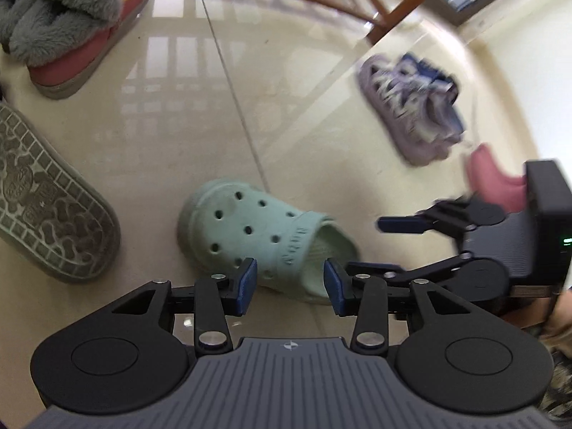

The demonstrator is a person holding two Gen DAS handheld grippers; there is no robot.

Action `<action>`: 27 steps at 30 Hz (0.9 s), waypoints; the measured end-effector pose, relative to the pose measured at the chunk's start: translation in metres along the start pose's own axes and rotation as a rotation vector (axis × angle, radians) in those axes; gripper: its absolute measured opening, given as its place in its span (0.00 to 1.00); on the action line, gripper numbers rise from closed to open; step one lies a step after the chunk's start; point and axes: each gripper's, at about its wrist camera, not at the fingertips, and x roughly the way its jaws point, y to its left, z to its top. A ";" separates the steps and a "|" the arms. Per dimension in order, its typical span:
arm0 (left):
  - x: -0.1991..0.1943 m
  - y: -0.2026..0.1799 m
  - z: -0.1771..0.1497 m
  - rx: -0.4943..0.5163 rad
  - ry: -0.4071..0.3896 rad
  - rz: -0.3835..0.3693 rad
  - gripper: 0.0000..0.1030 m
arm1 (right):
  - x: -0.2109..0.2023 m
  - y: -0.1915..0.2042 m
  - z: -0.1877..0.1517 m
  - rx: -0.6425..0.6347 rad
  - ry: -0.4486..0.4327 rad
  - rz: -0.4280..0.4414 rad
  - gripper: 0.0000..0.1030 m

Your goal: Organize scattered shoes

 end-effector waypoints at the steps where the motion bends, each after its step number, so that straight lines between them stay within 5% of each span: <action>1: -0.005 0.001 -0.002 -0.006 -0.019 -0.008 0.44 | -0.003 0.000 0.001 0.005 -0.007 0.000 0.71; 9: -0.034 0.039 -0.016 -0.135 -0.117 0.236 0.45 | -0.011 -0.003 0.003 0.008 -0.023 -0.013 0.71; 15: -0.053 0.072 -0.022 -0.253 -0.175 0.346 0.46 | -0.012 -0.004 -0.001 0.015 -0.017 -0.020 0.71; 27: -0.056 0.105 -0.018 -0.322 -0.202 0.388 0.49 | -0.017 -0.002 -0.002 0.026 -0.023 -0.027 0.71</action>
